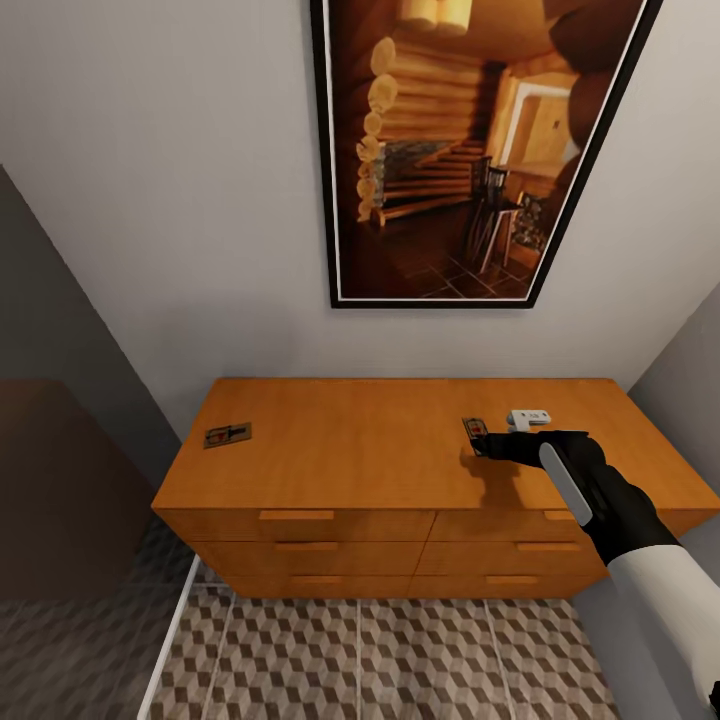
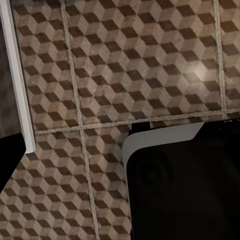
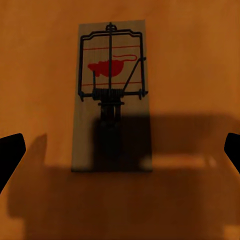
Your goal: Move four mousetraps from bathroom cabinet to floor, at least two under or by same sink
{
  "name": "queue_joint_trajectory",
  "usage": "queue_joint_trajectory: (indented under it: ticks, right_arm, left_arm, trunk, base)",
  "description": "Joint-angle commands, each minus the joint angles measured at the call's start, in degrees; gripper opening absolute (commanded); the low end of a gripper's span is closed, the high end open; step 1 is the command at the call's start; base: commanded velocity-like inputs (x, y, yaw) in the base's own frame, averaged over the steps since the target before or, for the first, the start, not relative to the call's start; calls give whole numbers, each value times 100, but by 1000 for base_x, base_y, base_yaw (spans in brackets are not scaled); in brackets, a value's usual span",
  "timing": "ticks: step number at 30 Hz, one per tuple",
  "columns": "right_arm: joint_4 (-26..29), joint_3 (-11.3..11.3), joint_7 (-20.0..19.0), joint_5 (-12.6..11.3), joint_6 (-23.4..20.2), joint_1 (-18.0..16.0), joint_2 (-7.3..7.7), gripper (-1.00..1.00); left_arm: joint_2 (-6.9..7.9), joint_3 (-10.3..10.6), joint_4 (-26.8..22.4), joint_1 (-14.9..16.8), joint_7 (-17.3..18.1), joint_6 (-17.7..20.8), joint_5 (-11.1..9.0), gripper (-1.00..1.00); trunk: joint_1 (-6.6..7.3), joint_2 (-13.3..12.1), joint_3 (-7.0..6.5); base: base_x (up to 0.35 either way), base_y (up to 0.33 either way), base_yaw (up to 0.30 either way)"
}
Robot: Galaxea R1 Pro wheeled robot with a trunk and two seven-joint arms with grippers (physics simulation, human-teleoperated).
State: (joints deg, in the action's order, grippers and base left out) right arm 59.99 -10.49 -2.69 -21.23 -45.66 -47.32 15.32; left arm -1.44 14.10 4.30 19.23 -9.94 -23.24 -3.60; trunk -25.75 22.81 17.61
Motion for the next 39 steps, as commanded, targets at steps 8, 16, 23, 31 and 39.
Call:
queue_joint_trajectory:
  ticks: [8,16,23,31,39]
  right_arm:
    - [4,-7,-29,32,-24,-5,6,100]
    - [4,-12,-28,32,-22,-5,6,100]
    - [4,-14,-29,32,-22,-5,6,100]
    - [4,-15,-29,32,-22,-5,6,100]
    - [4,-15,-29,32,-22,-5,6,100]
  left_arm:
    - [-5,49,27,11,-12,-41,-36,100]
    - [-5,49,27,11,-8,-42,-36,100]
    - [-5,50,27,11,-8,-41,-36,100]
    - [-5,49,27,11,-8,-41,-36,100]
    - [-5,49,27,11,-8,-41,-36,100]
  trunk:
    - [-3,11,11]
    - [-3,11,11]
    - [-3,11,11]
    - [-3,11,11]
    - [-3,11,27]
  base:
    - [0,0,0]
    - [101,0,0]
    - [54,0,0]
    - [9,0,0]
    - [1,0,0]
